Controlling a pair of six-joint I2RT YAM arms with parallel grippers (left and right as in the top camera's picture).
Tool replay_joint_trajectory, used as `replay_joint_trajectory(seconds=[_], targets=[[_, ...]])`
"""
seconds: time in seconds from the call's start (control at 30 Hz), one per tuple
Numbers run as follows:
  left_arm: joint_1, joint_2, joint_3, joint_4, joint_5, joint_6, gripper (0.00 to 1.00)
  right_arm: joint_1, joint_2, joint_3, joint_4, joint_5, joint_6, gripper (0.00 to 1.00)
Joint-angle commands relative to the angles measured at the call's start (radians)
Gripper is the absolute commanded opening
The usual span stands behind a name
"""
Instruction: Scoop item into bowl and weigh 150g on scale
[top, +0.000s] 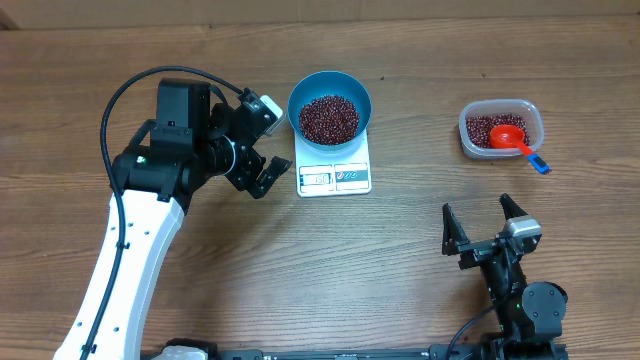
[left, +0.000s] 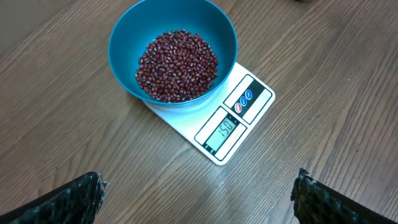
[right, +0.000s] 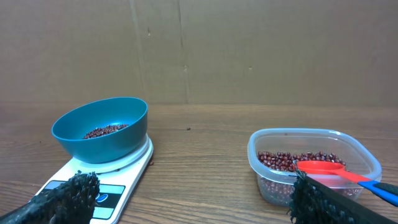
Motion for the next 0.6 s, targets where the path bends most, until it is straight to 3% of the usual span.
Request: replay_joint_trajectory(seconds=[0.0,0.57], targets=[[0.004,0.004,0.020,0.003,0.005,0.011,1.00,-0.003,-0.010,-0.010,0.005,0.010,0.006,1.00],[0.004,0.004,0.020,-0.011,0.000,0.011,1.00,-0.003,-0.010,-0.010,0.005,0.010,0.006,1.00]])
